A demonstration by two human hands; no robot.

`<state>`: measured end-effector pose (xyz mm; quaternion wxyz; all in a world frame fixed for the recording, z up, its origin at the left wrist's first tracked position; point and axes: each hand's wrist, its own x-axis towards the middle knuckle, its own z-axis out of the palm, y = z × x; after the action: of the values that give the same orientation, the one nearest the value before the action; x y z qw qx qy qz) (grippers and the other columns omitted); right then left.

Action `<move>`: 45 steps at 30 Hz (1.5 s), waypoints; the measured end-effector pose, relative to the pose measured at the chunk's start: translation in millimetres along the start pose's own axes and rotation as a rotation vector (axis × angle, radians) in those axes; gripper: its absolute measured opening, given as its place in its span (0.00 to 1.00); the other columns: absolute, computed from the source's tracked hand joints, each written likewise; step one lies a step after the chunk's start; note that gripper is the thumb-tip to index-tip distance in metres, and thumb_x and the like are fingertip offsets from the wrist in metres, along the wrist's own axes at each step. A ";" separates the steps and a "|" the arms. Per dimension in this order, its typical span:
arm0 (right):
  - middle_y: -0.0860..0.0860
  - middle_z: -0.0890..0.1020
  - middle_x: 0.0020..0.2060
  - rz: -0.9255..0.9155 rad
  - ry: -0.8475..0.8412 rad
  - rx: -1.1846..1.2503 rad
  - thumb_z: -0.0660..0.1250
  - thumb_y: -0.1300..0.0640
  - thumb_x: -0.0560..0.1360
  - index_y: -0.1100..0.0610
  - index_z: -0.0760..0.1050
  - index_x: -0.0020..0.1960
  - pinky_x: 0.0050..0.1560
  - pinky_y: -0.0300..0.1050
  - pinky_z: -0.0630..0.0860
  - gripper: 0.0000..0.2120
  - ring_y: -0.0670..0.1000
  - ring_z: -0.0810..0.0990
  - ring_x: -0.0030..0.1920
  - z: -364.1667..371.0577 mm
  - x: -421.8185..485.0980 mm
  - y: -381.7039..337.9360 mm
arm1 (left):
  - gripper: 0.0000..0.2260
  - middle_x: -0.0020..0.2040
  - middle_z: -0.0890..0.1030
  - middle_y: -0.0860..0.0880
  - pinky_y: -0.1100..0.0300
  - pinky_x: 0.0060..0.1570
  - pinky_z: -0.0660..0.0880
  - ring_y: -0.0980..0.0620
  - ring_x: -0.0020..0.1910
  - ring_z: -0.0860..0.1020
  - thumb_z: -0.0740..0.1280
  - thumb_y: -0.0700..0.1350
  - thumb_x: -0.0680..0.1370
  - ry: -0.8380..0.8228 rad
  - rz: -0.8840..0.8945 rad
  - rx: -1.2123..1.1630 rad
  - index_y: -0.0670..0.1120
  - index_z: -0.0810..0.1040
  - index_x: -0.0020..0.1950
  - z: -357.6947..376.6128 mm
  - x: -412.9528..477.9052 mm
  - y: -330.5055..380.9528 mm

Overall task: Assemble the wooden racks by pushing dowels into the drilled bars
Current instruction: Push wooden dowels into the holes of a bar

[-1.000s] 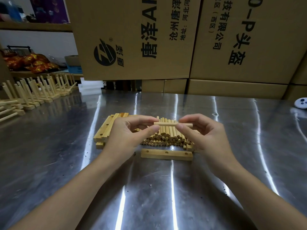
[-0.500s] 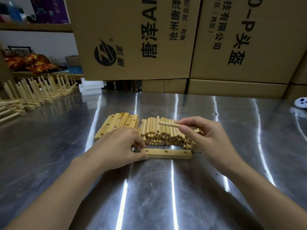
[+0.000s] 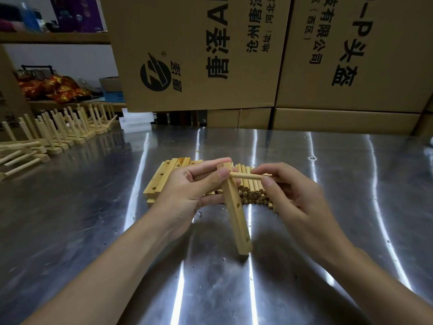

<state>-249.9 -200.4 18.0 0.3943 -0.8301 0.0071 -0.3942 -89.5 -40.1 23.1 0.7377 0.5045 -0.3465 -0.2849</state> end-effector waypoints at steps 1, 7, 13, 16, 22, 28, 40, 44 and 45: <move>0.49 0.83 0.46 -0.016 0.015 -0.041 0.64 0.53 0.84 0.48 0.82 0.60 0.45 0.62 0.77 0.09 0.55 0.82 0.45 1.0 0.0 0.7 | 0.22 0.59 0.87 0.39 0.48 0.55 0.85 0.42 0.59 0.86 0.76 0.48 0.75 -0.005 -0.011 -0.020 0.44 0.83 0.68 0.0 -0.2 -0.6; 0.42 0.80 0.43 -0.123 0.108 -0.252 0.66 0.56 0.84 0.50 0.83 0.61 0.41 0.37 0.70 0.09 0.49 0.79 0.42 4.9 -1.4 2.3 | 0.16 0.65 0.84 0.39 0.53 0.60 0.82 0.45 0.67 0.82 0.68 0.48 0.83 -0.136 -0.093 -0.099 0.45 0.83 0.70 -0.2 0.3 -6.4; 0.42 0.77 0.44 -0.164 0.126 -0.350 0.66 0.55 0.84 0.49 0.82 0.62 0.39 0.44 0.74 0.09 0.47 0.77 0.41 3.6 -2.0 3.0 | 0.16 0.69 0.81 0.37 0.50 0.66 0.79 0.42 0.72 0.79 0.66 0.42 0.86 -0.241 -0.107 -0.115 0.44 0.79 0.74 -8.2 4.8 -7.1; 0.45 0.76 0.43 -0.172 0.117 -0.407 0.68 0.53 0.83 0.51 0.83 0.61 0.38 0.46 0.74 0.09 0.47 0.76 0.40 -1.0 -1.0 4.2 | 0.17 0.63 0.85 0.38 0.50 0.60 0.82 0.43 0.65 0.84 0.73 0.45 0.81 -0.158 -0.105 -0.074 0.45 0.83 0.69 -7.7 6.5 -10.4; 0.45 0.74 0.42 -0.158 0.078 -0.390 0.70 0.54 0.82 0.55 0.85 0.58 0.43 0.32 0.67 0.08 0.41 0.72 0.40 -4.7 4.5 4.1 | 0.17 0.55 0.88 0.40 0.55 0.53 0.83 0.46 0.55 0.87 0.79 0.48 0.75 -0.029 -0.120 0.001 0.46 0.87 0.62 -3.4 9.5 -11.7; 0.38 0.74 0.39 -0.101 0.019 -0.314 0.71 0.55 0.81 0.55 0.86 0.55 0.42 0.30 0.66 0.07 0.41 0.74 0.39 -8.2 5.7 6.3 | 0.18 0.57 0.88 0.42 0.51 0.47 0.86 0.49 0.52 0.86 0.80 0.49 0.71 -0.029 -0.177 -0.028 0.44 0.88 0.59 -1.6 6.6 -12.7; 0.46 0.75 0.29 0.103 -0.158 -0.199 0.69 0.48 0.83 0.49 0.85 0.50 0.32 0.34 0.63 0.08 0.46 0.71 0.30 -10.9 0.4 5.6 | 0.15 0.52 0.87 0.43 0.51 0.42 0.86 0.49 0.51 0.85 0.79 0.48 0.73 0.010 -0.193 0.083 0.43 0.88 0.58 -1.3 0.8 -13.9; 0.42 0.74 0.30 0.099 -0.240 -0.451 0.60 0.42 0.84 0.46 0.80 0.49 0.32 0.42 0.65 0.13 0.48 0.74 0.33 -11.8 0.7 3.0 | 0.14 0.56 0.87 0.41 0.48 0.43 0.85 0.48 0.50 0.85 0.77 0.53 0.76 0.032 -0.187 0.159 0.49 0.89 0.59 6.2 -2.1 -12.8; 0.42 0.74 0.30 0.094 -0.236 -0.512 0.58 0.41 0.83 0.46 0.78 0.48 0.32 0.45 0.68 0.14 0.48 0.74 0.33 -11.9 0.8 1.2 | 0.13 0.55 0.87 0.41 0.46 0.43 0.85 0.44 0.50 0.85 0.76 0.54 0.77 0.040 -0.184 0.176 0.51 0.89 0.59 9.1 -2.6 -13.5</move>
<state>-256.9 -209.2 22.2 0.1877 -0.9416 0.0990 -0.2617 -99.3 -47.6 12.0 0.6680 0.6027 -0.3077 -0.3096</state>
